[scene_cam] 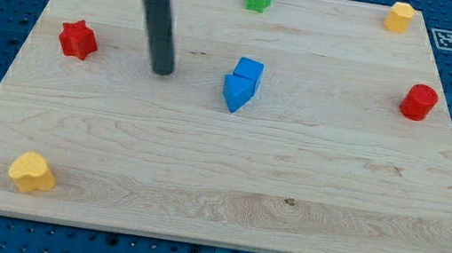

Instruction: Move the blue triangle towards the bottom center of the board

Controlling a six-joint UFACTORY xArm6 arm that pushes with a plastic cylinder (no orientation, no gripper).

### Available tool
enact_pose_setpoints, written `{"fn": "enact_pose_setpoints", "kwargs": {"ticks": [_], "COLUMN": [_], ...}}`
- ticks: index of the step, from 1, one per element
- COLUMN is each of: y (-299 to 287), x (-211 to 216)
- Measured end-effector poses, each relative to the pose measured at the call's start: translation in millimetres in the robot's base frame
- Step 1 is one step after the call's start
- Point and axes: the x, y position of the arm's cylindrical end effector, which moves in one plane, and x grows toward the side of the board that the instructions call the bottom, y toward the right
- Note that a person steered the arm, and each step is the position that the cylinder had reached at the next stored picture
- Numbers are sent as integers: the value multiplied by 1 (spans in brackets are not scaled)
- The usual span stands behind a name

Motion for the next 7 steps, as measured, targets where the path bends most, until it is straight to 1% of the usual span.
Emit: {"fn": "enact_pose_setpoints", "kwargs": {"ticks": [1,2,3,6,7], "y": [59,104,125,125,116], "x": [2,21,41,46,42]}}
